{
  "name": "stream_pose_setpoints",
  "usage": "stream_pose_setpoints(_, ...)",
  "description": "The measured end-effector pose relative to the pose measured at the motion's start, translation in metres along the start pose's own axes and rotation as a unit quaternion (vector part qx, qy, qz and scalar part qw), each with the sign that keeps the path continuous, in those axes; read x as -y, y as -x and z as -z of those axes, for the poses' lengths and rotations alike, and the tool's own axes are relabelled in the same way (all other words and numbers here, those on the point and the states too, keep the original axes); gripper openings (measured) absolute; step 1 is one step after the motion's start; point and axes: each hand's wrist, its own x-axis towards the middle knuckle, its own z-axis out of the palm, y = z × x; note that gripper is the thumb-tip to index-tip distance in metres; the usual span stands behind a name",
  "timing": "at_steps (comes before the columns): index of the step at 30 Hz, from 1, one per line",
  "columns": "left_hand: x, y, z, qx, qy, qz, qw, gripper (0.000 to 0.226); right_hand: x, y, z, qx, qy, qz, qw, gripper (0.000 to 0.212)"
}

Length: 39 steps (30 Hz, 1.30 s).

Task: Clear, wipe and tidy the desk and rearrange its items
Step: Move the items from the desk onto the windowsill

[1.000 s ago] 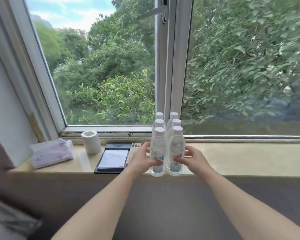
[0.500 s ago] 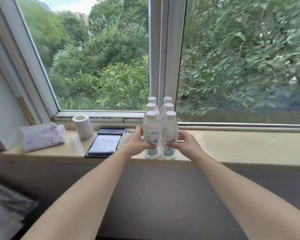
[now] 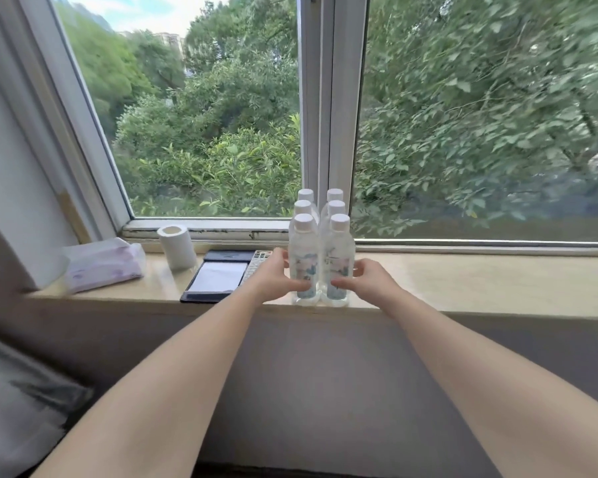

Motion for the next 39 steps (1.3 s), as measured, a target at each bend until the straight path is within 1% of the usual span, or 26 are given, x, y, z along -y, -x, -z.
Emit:
stream_pose_setpoints(3,0.008,0.011,0.003,0.034,-0.101,0.011,0.994,0.087,0.002,0.012,-0.005,0.038,0.051,-0.058,0.996,0.028)
stream_pose_setpoints(4,0.012,0.015,0.004,0.046,-0.138,0.009,0.989,0.093,0.001,0.016,-0.009,0.065,0.063,-0.072,0.993,0.026)
stream_pose_setpoints(6,0.019,0.024,0.007,0.054,-0.184,-0.008,0.981,0.094,0.003,0.022,-0.019,0.120,0.086,-0.078,0.986,0.016)
stream_pose_setpoints(7,0.023,0.029,0.011,0.051,-0.195,-0.013,0.979,0.092,0.005,0.024,-0.026,0.137,0.110,-0.072,0.982,0.015)
stream_pose_setpoints(9,0.031,0.040,0.023,0.040,-0.204,-0.013,0.978,0.086,0.015,0.023,-0.039,0.161,0.168,-0.038,0.972,0.031)
stream_pose_setpoints(11,0.042,0.054,0.044,0.022,-0.208,-0.004,0.978,0.083,0.035,0.022,-0.056,0.162,0.216,0.018,0.963,0.040)
stream_pose_setpoints(14,0.068,0.086,0.088,-0.012,-0.218,0.027,0.976,0.081,0.078,0.022,-0.091,0.168,0.237,0.080,0.954,0.039)
stream_pose_setpoints(17,0.102,0.129,0.141,-0.045,-0.236,0.081,0.967,0.079,0.126,0.030,-0.138,0.186,0.257,0.152,0.936,0.037)
stream_pose_setpoints(21,0.147,0.206,0.206,-0.105,-0.255,0.157,0.948,0.073,0.187,0.054,-0.214,0.221,0.224,0.230,0.921,0.037)
stream_pose_setpoints(26,0.199,0.327,0.268,-0.182,-0.249,0.249,0.918,0.068,0.252,0.116,-0.325,0.283,0.229,0.342,0.866,0.032)
stream_pose_setpoints(31,0.238,0.452,0.302,-0.252,-0.226,0.346,0.875,0.066,0.297,0.191,-0.422,0.376,0.223,0.393,0.809,0.035)
stream_pose_setpoints(35,0.257,0.540,0.307,-0.299,-0.196,0.429,0.830,0.066,0.321,0.245,-0.485,0.431,0.216,0.430,0.763,0.035)
stream_pose_setpoints(39,0.268,0.610,0.302,-0.351,-0.166,0.494,0.778,0.064,0.344,0.294,-0.534,0.465,0.215,0.485,0.709,0.037)
